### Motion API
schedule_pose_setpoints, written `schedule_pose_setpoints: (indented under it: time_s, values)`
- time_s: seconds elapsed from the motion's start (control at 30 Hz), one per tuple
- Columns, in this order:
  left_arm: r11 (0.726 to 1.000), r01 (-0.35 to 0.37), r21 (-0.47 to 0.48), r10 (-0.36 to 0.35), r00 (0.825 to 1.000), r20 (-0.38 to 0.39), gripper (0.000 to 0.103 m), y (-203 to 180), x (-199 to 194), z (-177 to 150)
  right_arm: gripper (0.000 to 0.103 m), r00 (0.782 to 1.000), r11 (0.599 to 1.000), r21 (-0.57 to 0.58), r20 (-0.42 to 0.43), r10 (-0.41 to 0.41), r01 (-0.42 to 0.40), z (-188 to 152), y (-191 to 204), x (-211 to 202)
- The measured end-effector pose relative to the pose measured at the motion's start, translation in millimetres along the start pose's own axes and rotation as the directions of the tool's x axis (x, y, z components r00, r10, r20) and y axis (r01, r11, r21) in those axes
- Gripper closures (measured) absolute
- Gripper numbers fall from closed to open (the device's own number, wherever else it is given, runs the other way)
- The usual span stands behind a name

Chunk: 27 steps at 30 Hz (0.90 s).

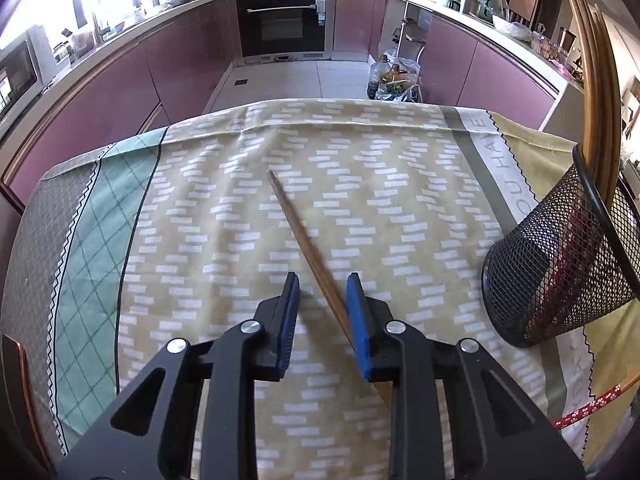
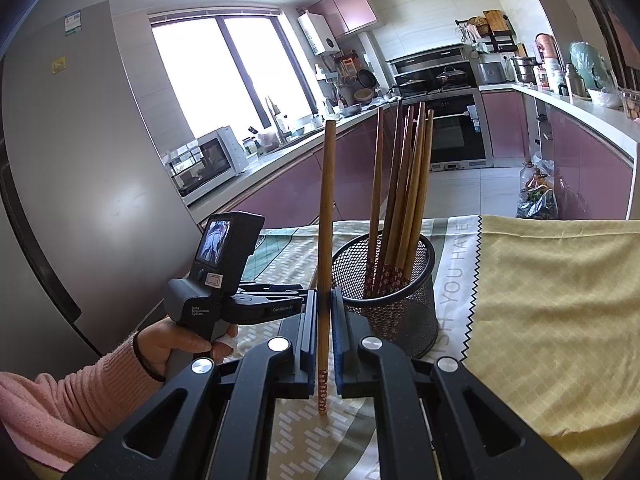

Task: Organize utensils
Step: 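Close the left tool on the loose wooden chopstick, then raise the chopstick upright with the left tool over the mesh cup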

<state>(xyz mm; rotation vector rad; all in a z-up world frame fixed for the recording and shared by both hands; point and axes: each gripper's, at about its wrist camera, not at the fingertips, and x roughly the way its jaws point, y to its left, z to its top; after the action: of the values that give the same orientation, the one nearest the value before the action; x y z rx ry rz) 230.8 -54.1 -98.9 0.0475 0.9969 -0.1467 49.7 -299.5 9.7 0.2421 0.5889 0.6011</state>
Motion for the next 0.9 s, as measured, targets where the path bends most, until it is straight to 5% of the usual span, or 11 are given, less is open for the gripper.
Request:
schedule_pose_setpoints:
  time_s: [0.53,0.9]
  values:
    - [1.0,0.019,-0.021,-0.018,0.999,0.036,0.096,-7,3,0,0.097,1.0,1.0,-0.013,-0.01,-0.011,0.011,5,5,7]
    - [0.991,0.132,0.016,-0.133,0.985,0.113,0.096,-5,-60,-35,0.097,1.0,0.999,-0.025,-0.002,-0.024,0.023,8,9,5]
